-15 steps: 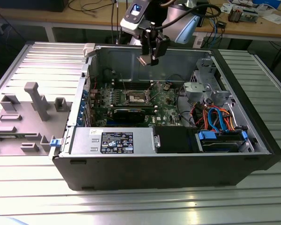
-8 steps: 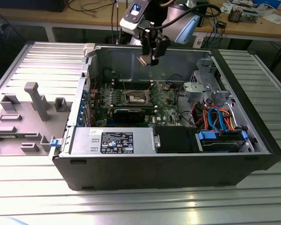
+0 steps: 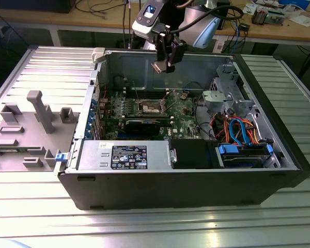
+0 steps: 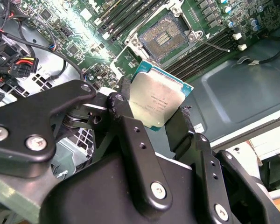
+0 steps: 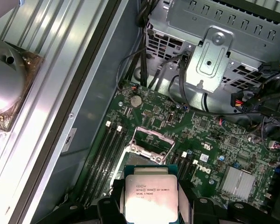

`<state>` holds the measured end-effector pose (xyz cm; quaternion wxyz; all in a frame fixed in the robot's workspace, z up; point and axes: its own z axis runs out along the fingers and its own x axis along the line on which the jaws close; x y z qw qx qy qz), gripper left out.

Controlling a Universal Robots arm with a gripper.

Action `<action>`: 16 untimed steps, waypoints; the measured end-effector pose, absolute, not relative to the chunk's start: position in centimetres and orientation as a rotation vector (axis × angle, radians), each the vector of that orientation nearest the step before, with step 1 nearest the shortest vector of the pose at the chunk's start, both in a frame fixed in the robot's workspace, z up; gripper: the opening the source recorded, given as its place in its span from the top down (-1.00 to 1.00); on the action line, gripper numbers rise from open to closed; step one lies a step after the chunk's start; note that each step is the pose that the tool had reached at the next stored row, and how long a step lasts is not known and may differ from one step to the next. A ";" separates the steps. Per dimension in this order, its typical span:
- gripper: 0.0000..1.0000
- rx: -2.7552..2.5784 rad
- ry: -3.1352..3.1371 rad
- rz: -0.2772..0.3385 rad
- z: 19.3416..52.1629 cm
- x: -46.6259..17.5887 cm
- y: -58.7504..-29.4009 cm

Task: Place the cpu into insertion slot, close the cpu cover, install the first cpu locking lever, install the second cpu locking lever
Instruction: 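Place the cpu into insertion slot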

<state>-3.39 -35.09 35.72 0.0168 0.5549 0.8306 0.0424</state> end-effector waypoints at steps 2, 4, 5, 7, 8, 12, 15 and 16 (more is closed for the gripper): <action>-0.08 1.725 2.582 0.132 35.7 -3.4 -35.1; -0.08 1.725 2.582 0.132 35.7 -3.4 -35.1; -0.08 1.725 2.582 0.132 35.7 -3.4 -35.1; -0.08 1.725 2.582 0.132 35.7 -3.4 -35.1; -0.08 1.725 2.582 0.132 35.7 -3.4 -35.1; -0.08 1.737 2.574 0.131 35.2 -3.4 -35.1; -0.08 1.786 2.537 0.128 34.7 -3.4 -35.1; -0.08 1.803 2.524 0.128 34.5 -3.4 -35.1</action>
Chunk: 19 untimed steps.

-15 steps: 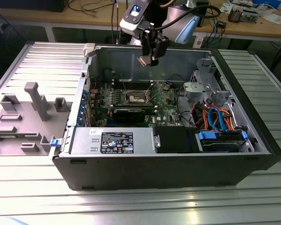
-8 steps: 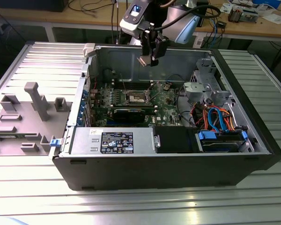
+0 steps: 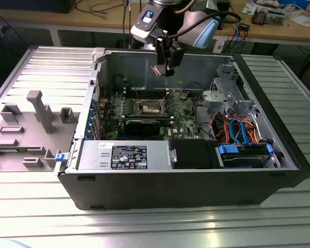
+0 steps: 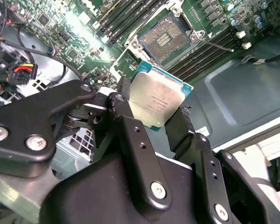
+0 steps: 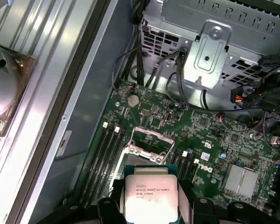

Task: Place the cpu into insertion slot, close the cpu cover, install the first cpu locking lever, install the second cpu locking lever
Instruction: 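Place the cpu into insertion slot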

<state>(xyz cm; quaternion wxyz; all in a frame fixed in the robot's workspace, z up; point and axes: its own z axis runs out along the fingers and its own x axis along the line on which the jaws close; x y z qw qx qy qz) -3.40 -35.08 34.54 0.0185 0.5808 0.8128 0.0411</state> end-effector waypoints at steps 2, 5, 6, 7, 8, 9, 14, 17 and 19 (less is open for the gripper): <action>-0.08 1.846 2.491 0.127 34.2 -3.4 -35.1; -0.08 1.923 2.431 0.123 33.5 -3.4 -35.1; -0.08 1.949 2.411 0.120 33.2 -3.4 -35.1; -0.08 1.970 2.398 0.115 33.0 -3.4 -35.1; -0.08 1.980 2.393 0.112 32.9 -3.4 -35.1; -0.08 1.991 2.389 0.107 32.8 -3.4 -35.1; -0.08 2.037 2.372 0.085 32.4 -3.4 -35.1; -0.08 2.050 2.365 0.079 32.3 -3.4 -35.1; -0.08 2.050 2.366 0.080 32.2 -3.4 -35.1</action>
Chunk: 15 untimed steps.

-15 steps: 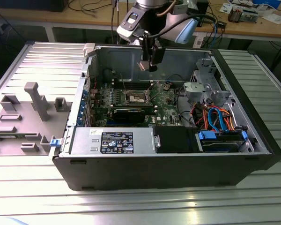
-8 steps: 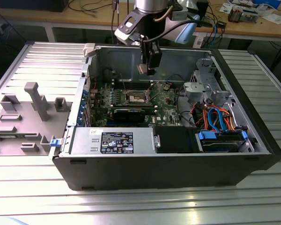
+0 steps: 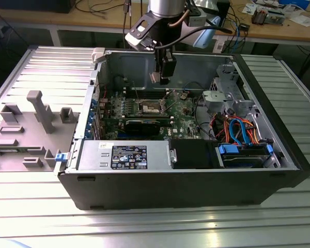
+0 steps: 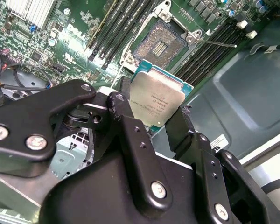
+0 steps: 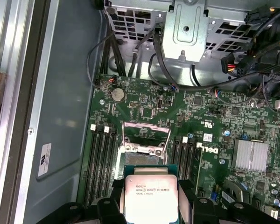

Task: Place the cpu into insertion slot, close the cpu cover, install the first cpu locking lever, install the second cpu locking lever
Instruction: 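Place the cpu into insertion slot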

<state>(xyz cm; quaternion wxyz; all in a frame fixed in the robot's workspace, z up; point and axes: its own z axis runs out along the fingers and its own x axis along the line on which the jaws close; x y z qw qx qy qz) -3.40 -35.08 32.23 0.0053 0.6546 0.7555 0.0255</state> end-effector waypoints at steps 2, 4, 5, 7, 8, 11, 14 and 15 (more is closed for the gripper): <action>-0.08 2.050 2.366 0.080 32.2 -3.4 -35.1; -0.08 2.051 2.365 0.080 32.2 -3.4 -35.1; -0.08 2.052 2.364 0.080 32.2 -3.4 -35.1; -0.08 2.056 2.360 0.080 32.2 -3.4 -35.1; -0.08 2.057 2.359 0.080 32.2 -3.4 -35.1; -0.08 2.063 2.353 0.080 32.2 -3.4 -35.1; -0.08 2.069 2.349 0.080 32.2 -3.4 -35.1; -0.08 2.070 2.347 0.080 32.2 -3.4 -35.1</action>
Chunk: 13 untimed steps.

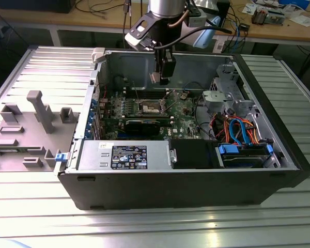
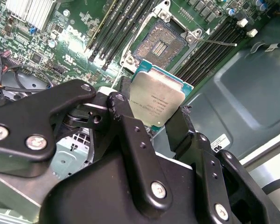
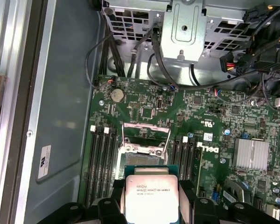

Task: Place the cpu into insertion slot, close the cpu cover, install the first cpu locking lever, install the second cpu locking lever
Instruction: 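Place the cpu into insertion slot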

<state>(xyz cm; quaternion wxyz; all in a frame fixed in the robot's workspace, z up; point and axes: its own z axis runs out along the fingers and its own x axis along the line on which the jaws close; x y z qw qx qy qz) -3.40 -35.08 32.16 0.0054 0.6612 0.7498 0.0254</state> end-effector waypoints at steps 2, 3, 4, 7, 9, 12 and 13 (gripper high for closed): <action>-0.08 2.073 2.345 0.080 32.2 -3.4 -35.1; -0.08 2.074 2.344 0.080 32.2 -3.4 -35.1; -0.08 2.076 2.342 0.079 32.1 -3.4 -35.1; -0.08 2.080 2.338 0.080 32.1 -3.4 -35.1; -0.08 2.081 2.337 0.079 32.1 -3.4 -35.1; -0.08 2.085 2.334 0.079 32.1 -3.4 -35.1; -0.08 2.085 2.333 0.079 32.1 -3.4 -35.1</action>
